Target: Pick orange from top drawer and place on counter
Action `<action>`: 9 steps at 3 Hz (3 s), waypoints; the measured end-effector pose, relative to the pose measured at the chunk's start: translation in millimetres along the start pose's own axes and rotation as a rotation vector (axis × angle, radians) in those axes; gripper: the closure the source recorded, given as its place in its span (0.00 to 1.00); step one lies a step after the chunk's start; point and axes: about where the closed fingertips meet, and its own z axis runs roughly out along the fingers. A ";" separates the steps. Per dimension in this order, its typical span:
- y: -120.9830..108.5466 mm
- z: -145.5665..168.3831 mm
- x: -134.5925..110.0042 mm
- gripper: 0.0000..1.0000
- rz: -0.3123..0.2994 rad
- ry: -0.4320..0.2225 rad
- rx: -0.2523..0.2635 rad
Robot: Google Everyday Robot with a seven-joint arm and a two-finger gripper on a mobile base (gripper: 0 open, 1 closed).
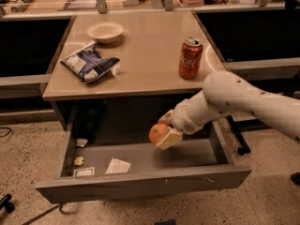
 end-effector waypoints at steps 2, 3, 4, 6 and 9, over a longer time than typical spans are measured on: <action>-29.8 -71.9 -71.6 1.00 0.028 0.003 -0.015; -49.1 -111.7 -121.7 1.00 -0.002 -0.082 0.021; -49.1 -111.7 -121.7 1.00 -0.002 -0.082 0.022; -93.1 -117.3 -155.5 1.00 0.080 -0.038 0.209; -162.5 -105.8 -148.4 1.00 0.189 -0.058 0.386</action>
Offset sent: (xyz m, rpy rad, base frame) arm 0.0466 0.0169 0.1763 0.0243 0.0122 -0.0345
